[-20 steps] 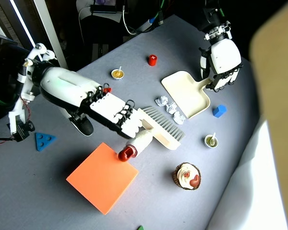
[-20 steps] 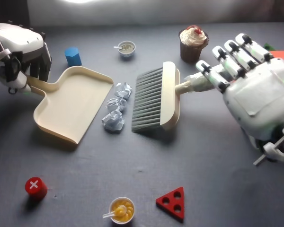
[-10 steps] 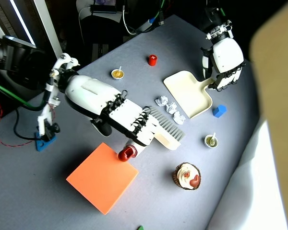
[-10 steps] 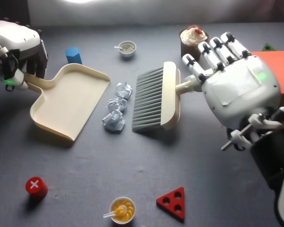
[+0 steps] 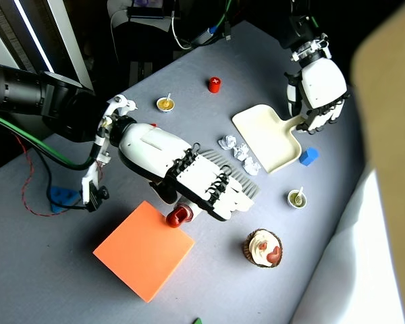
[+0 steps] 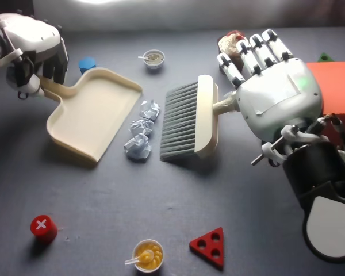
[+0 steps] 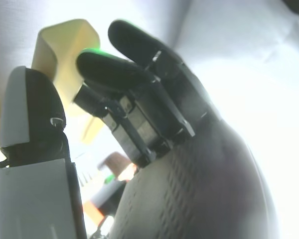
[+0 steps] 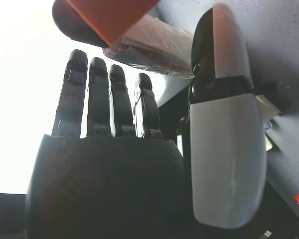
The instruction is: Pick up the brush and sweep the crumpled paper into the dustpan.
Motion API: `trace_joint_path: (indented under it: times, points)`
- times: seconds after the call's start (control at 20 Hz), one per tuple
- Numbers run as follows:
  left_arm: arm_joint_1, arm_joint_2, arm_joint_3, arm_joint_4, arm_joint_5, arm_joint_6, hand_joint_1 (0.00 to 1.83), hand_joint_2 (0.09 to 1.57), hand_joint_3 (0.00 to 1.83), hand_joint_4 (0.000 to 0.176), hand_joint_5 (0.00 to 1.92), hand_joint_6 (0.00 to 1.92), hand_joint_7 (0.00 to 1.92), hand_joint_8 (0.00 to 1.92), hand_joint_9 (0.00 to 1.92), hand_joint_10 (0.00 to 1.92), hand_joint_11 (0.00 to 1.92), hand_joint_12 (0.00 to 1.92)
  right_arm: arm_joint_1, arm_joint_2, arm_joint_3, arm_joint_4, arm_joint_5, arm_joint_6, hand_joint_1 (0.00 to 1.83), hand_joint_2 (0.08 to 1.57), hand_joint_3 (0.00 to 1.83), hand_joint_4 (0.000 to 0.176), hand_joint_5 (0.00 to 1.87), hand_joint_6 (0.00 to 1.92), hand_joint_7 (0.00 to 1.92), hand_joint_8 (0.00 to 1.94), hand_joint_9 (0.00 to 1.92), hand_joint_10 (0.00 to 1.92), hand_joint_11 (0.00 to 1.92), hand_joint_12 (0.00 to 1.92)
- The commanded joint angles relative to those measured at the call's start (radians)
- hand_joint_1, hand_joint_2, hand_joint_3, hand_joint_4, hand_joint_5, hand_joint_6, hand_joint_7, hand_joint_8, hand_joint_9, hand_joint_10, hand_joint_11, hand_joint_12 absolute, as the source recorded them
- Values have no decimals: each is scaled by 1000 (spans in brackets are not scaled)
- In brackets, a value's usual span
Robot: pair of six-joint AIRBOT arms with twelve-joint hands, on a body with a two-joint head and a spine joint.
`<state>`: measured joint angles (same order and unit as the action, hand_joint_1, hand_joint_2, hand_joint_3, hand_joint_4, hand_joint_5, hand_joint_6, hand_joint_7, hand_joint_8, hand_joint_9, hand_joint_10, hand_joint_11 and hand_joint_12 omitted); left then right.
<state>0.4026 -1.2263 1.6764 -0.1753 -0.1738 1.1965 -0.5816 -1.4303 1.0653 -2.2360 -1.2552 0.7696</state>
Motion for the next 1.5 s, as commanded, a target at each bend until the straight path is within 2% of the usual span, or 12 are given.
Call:
trace_joint_path:
  times: [0.0, 0.1, 0.35, 0.5, 0.6, 0.7, 0.85, 1.05, 1.2, 1.35, 1.45]
  points:
    - [-7, 5, 11, 3, -98, 6, 1390, 1067, 0, 0, 1106, 599, 1052, 832, 988, 1154, 776, 1079, 12, -1, 8, -87, -85, 1, 1171, 1021, 4, 0, 100, 0, 99, 0, 152, 0, 196, 15]
    - [-7, 5, 14, 5, -98, 6, 1392, 1057, 0, 0, 1123, 590, 1092, 754, 1001, 1127, 782, 1050, 14, -18, 24, -86, -83, 1, 1179, 1020, 2, 0, 116, 7, 106, 4, 156, 4, 193, 13]
    - [-6, 1, 29, 2, -100, 6, 1391, 1061, 0, 0, 1142, 517, 1073, 814, 987, 1151, 753, 1146, 27, -55, 66, -86, -82, -15, 1190, 1032, 6, 0, 122, 3, 114, 5, 157, 2, 202, 16]
    - [1, -5, 37, -9, -111, 6, 1393, 1053, 0, 0, 1162, 496, 1095, 762, 1000, 1135, 774, 1158, 36, -72, 89, -86, -71, -18, 1171, 1030, 2, 0, 110, 3, 88, 0, 141, 0, 170, 2]
    - [4, -13, 45, -18, -119, 6, 1392, 1055, 0, 0, 1180, 470, 1079, 792, 994, 1132, 751, 1189, 42, -86, 105, -87, -66, -29, 1222, 1018, 0, 0, 125, 6, 115, 10, 167, 9, 209, 19]
    - [6, -18, 51, -21, -120, 6, 1394, 1047, 1, 0, 1149, 563, 1138, 652, 1007, 1124, 735, 1141, 43, -94, 112, -87, -66, -35, 1253, 985, 0, 0, 178, 8, 162, 8, 203, 7, 206, 13]
    - [13, -21, 53, -34, -128, 6, 1395, 1048, 1, 0, 1099, 641, 1164, 588, 1025, 1118, 744, 1101, 39, -100, 118, -87, -73, -36, 1245, 955, 0, 0, 203, 1, 173, 0, 227, 1, 192, 4]
    - [14, -23, 56, -39, -130, 6, 1396, 1045, 0, 0, 1088, 664, 1187, 531, 1045, 1095, 786, 1024, 34, -104, 121, -87, -80, -48, 1244, 951, 0, 0, 255, 16, 206, 14, 238, 6, 207, 9]
    - [14, -22, 56, -40, -131, 6, 1396, 1045, 0, 0, 1101, 641, 1178, 546, 1041, 1105, 807, 1031, 27, -100, 119, -87, -82, -50, 1218, 955, 2, 0, 356, 17, 294, 13, 310, 11, 232, 15]
    - [11, -22, 57, -40, -145, 6, 1394, 1050, 0, 0, 1097, 647, 1159, 581, 1027, 1129, 783, 1058, 19, -102, 143, -87, -83, -49, 1206, 965, 6, 0, 371, 18, 303, 12, 315, 9, 227, 12]
    - [10, -21, 57, -39, -150, 6, 1394, 1048, 0, 0, 1098, 676, 1169, 544, 1030, 1118, 785, 1049, 19, -102, 158, -84, -85, -49, 1238, 951, 0, 0, 502, 12, 452, 11, 417, 11, 289, 30]
